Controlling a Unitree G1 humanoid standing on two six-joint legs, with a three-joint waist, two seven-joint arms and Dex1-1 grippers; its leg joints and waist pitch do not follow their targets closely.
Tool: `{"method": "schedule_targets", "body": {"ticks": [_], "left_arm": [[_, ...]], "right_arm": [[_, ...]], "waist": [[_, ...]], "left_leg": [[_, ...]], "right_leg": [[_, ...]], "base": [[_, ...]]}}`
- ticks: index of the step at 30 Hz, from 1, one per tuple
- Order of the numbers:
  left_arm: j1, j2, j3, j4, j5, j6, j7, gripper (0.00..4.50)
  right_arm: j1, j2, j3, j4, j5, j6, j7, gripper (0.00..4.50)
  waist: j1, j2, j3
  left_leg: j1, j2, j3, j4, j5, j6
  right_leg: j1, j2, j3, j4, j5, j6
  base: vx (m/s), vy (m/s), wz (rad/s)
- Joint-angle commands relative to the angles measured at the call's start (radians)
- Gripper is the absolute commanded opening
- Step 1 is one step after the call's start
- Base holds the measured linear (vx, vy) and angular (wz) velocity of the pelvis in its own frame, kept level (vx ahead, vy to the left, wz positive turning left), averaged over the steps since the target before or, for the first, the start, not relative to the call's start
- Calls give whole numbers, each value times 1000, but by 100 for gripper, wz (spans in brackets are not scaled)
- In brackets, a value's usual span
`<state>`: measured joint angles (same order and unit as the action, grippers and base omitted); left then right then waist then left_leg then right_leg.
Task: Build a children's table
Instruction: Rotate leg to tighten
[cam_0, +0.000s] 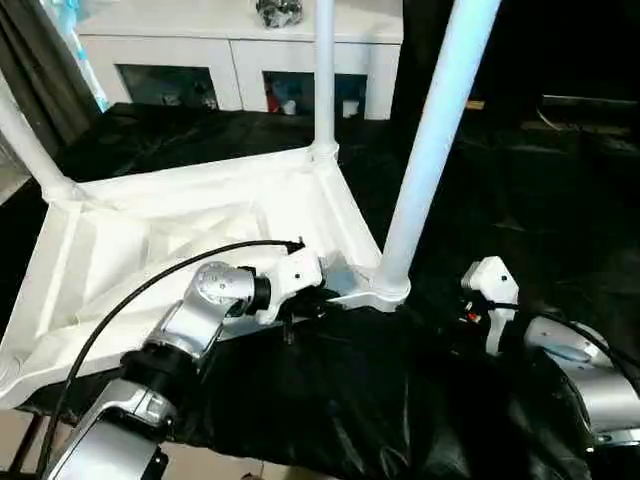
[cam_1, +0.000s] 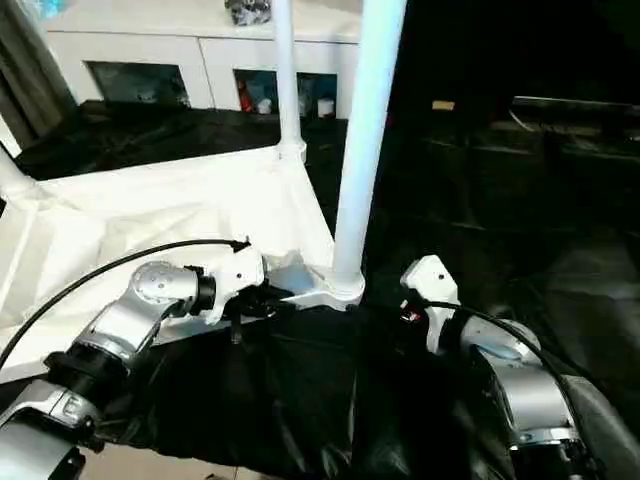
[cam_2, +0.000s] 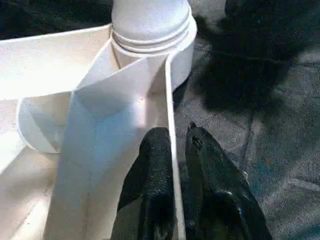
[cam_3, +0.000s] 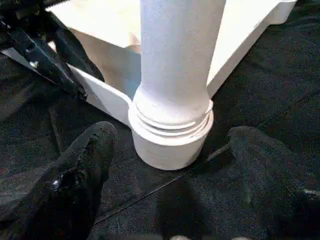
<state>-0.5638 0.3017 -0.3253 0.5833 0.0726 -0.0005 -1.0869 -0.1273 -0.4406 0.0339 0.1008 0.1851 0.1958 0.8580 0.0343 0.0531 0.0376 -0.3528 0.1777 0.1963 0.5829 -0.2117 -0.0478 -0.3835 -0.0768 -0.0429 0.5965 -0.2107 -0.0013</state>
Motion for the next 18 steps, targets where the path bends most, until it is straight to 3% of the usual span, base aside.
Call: {"method": "schedule_targets", "body": {"ticks": [1,7,8,13,18], "left_arm": [[11,18,-24,46,20,15,-19,66],[0,17,-17,72,12,8,-17,66],[-2,16,-17,74,12,7,-17,38],[-15,6,-18,104,16,-2,-12,7],[-12,-1,-15,109,9,-10,-11,7]], "right_arm": [[5,-1,0,-31,11,14,-1,403],[4,-9,10,-33,13,10,18,403],[-1,-10,10,-32,14,9,20,403],[-53,-9,23,-4,12,-14,28,403],[-124,7,57,67,-22,-45,34,403]], "waist": [[5,-12,-50],[3,-13,-48],[2,-12,-49],[3,-16,-50],[1,-18,-49]], "left_leg": [[-2,53,-26,-59,-120,105],[0,54,-26,-61,-144,94],[0,55,-26,-60,-143,92],[0,53,-25,-58,-129,98],[-1,51,-25,-58,-136,86]], "right_leg": [[50,-71,40,-59,-2,-288],[46,-70,40,-64,-79,-276],[46,-70,41,-64,-79,-275],[45,-70,41,-61,-71,-275],[43,-69,40,-63,-107,-274]], "base": [[0,0,0],[0,0,0],[0,0,0],[0,0,0],[0,0,0]]}}
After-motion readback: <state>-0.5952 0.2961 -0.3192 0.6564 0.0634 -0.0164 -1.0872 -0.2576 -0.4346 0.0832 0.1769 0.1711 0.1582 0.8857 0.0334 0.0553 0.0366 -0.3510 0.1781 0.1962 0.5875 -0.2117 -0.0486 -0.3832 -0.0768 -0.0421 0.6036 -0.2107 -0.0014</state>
